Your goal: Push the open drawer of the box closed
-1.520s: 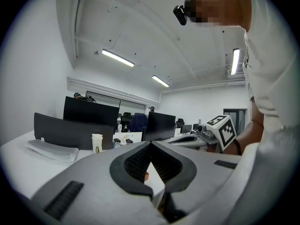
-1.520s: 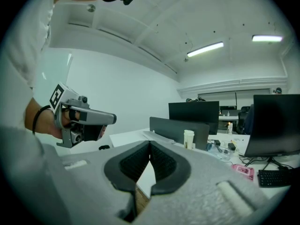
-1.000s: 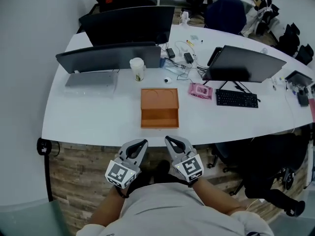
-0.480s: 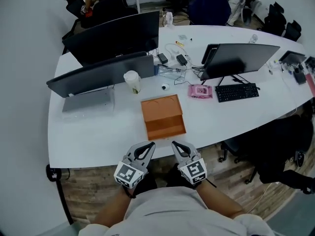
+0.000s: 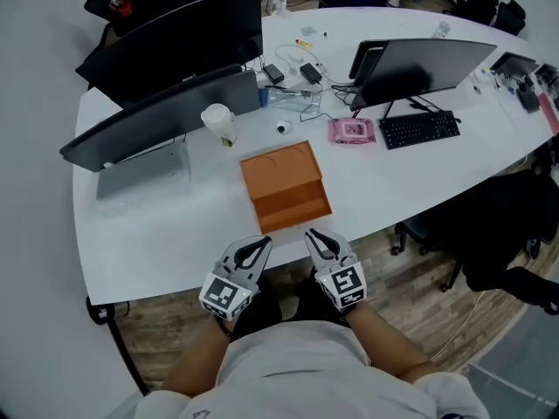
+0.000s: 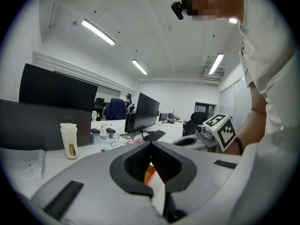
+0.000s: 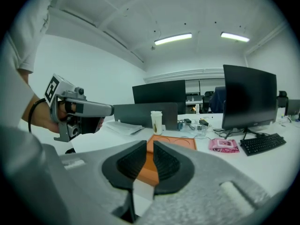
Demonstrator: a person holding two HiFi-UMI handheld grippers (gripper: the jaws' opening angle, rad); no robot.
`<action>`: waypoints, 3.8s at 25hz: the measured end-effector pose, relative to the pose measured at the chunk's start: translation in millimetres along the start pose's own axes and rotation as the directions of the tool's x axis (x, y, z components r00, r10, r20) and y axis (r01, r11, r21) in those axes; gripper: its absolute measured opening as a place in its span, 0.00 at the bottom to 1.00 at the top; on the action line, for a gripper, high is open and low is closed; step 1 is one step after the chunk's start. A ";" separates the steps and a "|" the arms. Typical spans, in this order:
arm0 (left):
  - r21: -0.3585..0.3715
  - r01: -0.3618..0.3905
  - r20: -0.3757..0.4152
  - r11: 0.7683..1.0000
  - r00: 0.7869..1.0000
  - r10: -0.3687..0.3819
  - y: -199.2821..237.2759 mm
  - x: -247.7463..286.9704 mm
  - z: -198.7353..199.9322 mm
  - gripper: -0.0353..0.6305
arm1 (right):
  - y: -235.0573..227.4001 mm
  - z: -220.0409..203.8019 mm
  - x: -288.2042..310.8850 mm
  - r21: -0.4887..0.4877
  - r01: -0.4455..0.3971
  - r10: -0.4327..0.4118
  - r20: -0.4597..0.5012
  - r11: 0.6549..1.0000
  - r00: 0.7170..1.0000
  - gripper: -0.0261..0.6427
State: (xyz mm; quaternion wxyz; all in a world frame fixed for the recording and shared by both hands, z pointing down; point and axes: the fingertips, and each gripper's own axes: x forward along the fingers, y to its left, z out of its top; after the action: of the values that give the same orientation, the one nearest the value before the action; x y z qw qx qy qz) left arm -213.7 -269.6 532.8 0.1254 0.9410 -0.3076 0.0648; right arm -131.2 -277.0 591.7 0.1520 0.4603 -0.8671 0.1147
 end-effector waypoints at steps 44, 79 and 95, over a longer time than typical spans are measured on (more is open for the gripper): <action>-0.108 -0.023 -0.156 0.994 0.988 0.006 59.0 33.9 -164.4 0.05 | -22.1 -202.1 106.6 0.122 0.112 -0.069 -0.318 0.986 0.945 0.19; -0.107 -0.079 -0.135 0.991 0.989 0.065 96.4 39.7 -137.7 0.05 | -36.0 -181.7 143.9 0.079 0.083 -0.046 -0.392 0.993 0.919 0.14; -0.112 -0.118 -0.134 0.987 0.986 0.102 127.8 53.0 -128.1 0.05 | -54.8 -164.4 182.8 0.065 0.063 -0.032 -0.393 0.996 0.919 0.14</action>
State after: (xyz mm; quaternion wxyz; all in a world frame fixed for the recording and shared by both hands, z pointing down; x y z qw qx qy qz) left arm -253.0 -363.7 691.5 0.1969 0.9073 -0.3538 0.1132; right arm -156.4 -391.0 814.9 0.3075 0.4544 -0.8028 0.2336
